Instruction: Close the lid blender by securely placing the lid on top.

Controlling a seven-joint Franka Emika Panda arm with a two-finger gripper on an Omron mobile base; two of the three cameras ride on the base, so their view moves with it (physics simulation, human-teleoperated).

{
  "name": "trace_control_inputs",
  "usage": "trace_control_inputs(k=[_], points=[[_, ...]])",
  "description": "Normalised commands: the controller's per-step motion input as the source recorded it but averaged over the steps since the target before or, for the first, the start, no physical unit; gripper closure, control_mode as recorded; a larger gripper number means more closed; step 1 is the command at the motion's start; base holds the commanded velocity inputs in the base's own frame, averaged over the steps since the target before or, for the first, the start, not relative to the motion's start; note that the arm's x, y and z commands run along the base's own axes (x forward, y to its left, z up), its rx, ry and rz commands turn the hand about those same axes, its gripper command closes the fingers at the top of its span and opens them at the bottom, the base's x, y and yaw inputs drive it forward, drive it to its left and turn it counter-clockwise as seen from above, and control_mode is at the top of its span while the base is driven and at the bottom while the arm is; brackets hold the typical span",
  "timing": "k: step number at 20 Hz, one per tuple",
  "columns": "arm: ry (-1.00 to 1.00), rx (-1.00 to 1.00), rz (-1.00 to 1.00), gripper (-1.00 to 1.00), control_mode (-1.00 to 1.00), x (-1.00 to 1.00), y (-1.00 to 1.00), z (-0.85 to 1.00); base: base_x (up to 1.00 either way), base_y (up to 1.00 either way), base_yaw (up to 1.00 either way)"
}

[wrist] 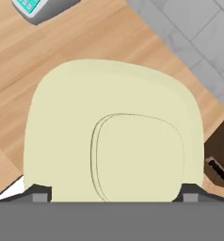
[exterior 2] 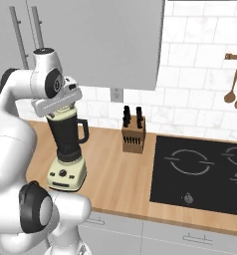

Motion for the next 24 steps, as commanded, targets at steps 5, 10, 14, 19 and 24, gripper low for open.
trace_control_inputs(k=[5, 10, 14, 19, 24], points=[[0.07, -0.01, 0.0, -1.0, -1.0, -0.04, 0.02, -0.64, 0.0, 0.0, 0.0], [0.0, 0.0, 0.0, -1.0, -1.0, -0.34, 0.0, -0.5, 0.0, 0.0, 0.0], [0.0, 0.0, 0.0, -1.0, -1.0, -0.31, -0.17, -0.41, 0.0, 0.0, 0.0], [0.0, 0.0, 0.0, -1.0, -1.0, -0.36, -0.39, -0.38, 0.0, 0.0, 0.0], [0.0, 0.02, 0.0, -1.0, -1.0, -0.61, -0.45, -0.2, 0.0, 0.0, 0.0]])
